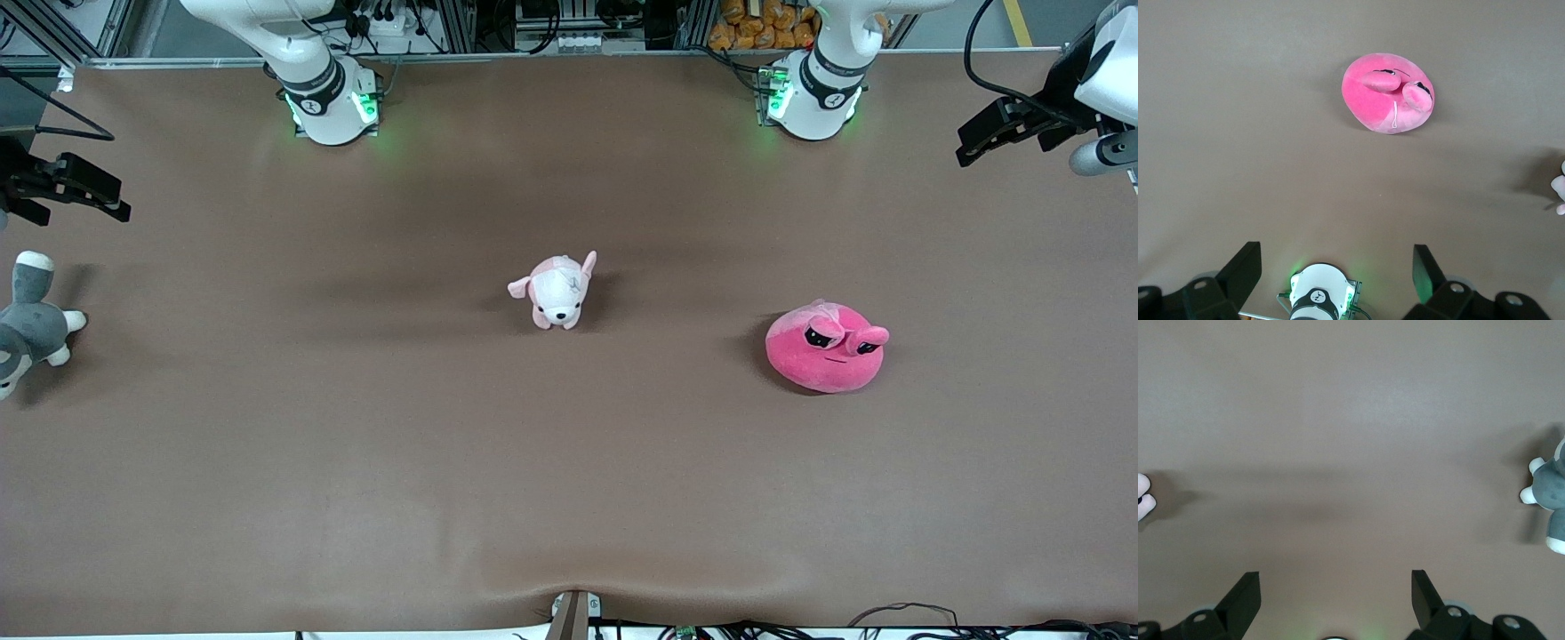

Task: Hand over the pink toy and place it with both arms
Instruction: 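Reach the left gripper down toward the pink plush toy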

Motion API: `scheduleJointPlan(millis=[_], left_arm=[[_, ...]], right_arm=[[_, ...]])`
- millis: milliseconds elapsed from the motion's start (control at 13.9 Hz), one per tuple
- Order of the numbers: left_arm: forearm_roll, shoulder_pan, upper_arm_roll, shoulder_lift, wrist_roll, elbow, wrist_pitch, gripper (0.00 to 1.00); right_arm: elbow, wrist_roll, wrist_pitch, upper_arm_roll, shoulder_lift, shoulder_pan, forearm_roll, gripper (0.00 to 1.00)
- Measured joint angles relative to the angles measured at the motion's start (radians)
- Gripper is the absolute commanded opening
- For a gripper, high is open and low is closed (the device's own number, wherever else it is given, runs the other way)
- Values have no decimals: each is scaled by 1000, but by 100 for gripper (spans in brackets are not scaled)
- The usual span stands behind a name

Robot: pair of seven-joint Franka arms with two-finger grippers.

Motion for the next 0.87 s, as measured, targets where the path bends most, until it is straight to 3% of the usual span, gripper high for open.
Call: scheduleJointPlan(millis=[865], left_arm=[[9,4,2,12,0,3,0,100]], right_arm=[[0,0,-1,-1,0,0,0,100]])
